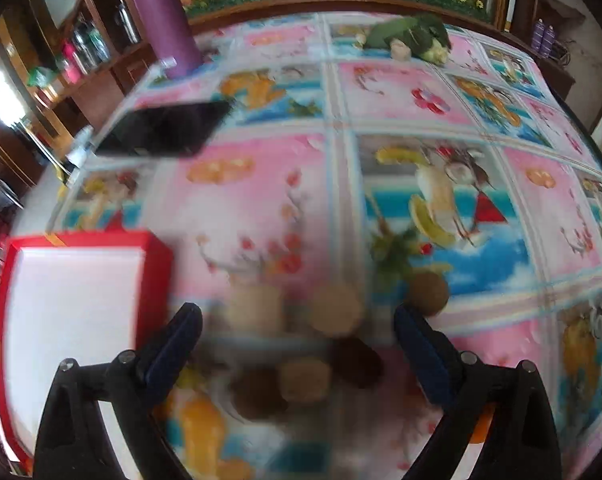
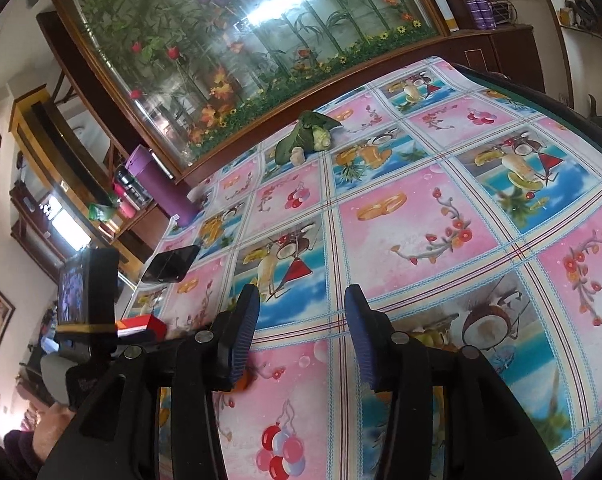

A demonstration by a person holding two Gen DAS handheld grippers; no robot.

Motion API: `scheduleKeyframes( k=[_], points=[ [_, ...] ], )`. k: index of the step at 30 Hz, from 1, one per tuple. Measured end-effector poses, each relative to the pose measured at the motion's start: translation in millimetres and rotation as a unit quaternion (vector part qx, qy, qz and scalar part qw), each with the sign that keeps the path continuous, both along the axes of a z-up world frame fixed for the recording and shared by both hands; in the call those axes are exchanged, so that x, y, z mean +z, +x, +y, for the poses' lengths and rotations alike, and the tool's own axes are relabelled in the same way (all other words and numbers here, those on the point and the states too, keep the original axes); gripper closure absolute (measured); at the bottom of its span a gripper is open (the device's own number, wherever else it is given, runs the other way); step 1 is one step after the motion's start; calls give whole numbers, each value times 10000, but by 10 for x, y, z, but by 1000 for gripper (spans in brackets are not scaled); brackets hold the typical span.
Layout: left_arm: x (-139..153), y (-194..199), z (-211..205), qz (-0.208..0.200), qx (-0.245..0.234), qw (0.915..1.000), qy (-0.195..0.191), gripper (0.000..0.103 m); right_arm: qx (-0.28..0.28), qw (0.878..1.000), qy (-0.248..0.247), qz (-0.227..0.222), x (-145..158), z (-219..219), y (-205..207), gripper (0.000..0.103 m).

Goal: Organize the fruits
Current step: 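Lower the left tool toward a brown kiwi while the right tool approaches an orange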

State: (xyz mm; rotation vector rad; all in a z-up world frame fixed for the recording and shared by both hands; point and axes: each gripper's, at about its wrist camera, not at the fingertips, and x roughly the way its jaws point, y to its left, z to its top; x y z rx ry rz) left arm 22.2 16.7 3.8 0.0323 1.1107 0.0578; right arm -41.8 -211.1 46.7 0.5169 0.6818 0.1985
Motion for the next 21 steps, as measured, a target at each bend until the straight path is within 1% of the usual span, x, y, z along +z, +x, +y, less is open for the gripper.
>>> scheduleKeyframes(
  k=[1, 2, 4, 6, 8, 10, 13, 14, 16, 17, 19, 21],
  points=[
    [7, -84, -16, -72, 23, 9995, -323, 4, -92, 9999, 80, -24, 4, -50, -6, 59],
    [18, -174, -42, -105, 16, 9985, -530, 4, -193, 9997, 152, -61, 11, -97, -20, 59],
    [29, -344, -173, -90, -198, 9975, -670, 4, -374, 9989, 266, -113, 22, -188, -37, 57],
    [32, -510, -294, -142, -386, 9969, -675, 4, -475, 9983, 307, -134, 27, -242, -46, 57],
    [69, -650, -338, -193, -536, 9942, -915, 4, -494, 9983, 276, -154, 35, -243, -53, 57],
    [160, -793, -316, -372, -563, 9930, -972, 4, -483, 9985, 215, -161, 42, -226, -52, 56],
    [333, -951, -190, -656, -593, 9929, -799, 4, -442, 9988, 148, -134, 37, -197, -42, 56],
    [379, -989, -132, -713, -581, 9937, -642, 4, -420, 9990, 124, -77, 23, -185, -28, 55],
    [443, -1003, 23, -779, -450, 9957, -200, 4, -392, 9992, 88, 63, -14, -173, 5, 55],
    [464, -990, 112, -813, -396, 9959, -62, 4, -354, 9992, 121, 113, -32, -173, 15, 55],
    [464, -945, 261, -727, -277, 9968, 182, 4, -314, 9992, 161, 164, -51, -174, 24, 55],
    [446, -907, 406, -642, -161, 9975, 244, 4, -340, 9993, 143, 88, -29, -176, -4, 55]
  ],
)
